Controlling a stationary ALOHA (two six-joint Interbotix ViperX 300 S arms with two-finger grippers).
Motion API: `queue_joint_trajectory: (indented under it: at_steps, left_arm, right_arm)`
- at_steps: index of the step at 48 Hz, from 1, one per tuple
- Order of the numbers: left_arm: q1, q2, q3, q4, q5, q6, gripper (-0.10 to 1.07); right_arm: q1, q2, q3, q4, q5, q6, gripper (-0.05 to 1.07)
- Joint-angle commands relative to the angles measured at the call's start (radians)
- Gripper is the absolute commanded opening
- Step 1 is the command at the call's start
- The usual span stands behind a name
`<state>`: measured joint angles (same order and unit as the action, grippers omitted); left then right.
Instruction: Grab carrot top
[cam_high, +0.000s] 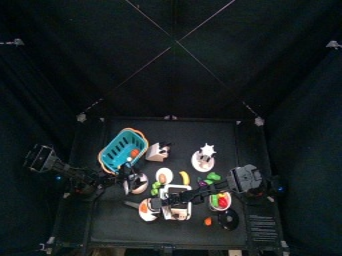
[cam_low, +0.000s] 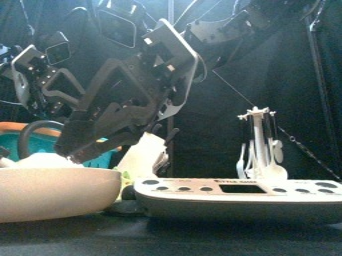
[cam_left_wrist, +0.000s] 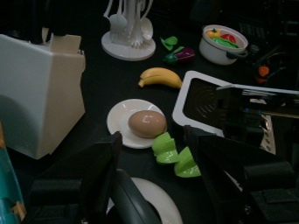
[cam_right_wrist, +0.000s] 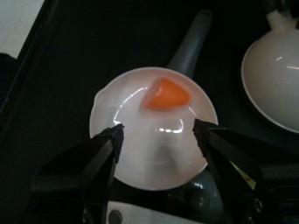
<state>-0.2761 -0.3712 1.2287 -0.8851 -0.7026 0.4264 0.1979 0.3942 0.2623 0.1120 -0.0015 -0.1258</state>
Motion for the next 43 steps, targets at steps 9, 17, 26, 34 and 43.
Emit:
queue_joint_trajectory:
  at_steps: [9,17,26,34,43]
  left_arm:
    - [-0.017,0.002,-0.015,0.003,0.002,-0.005,0.93]
    - [-0.015,0.003,-0.018,0.005,0.003,0.0,0.93]
    - [-0.014,0.005,-0.02,0.006,0.005,0.0,0.93]
    - [-0.014,0.008,-0.028,0.009,0.003,0.002,0.93]
    - [-0.014,0.009,-0.032,0.02,0.003,0.002,0.93]
  right_arm:
    - [0.031,-0.264,0.141,0.005,0.186,0.002,0.95]
    - [0.091,-0.431,0.273,0.017,0.334,0.003,0.95]
    - [0.144,-0.522,0.377,0.103,0.434,0.034,0.95]
    - [0.183,-0.528,0.431,0.166,0.492,0.149,0.95]
    - [0.245,-0.528,0.44,0.138,0.572,0.324,0.95]
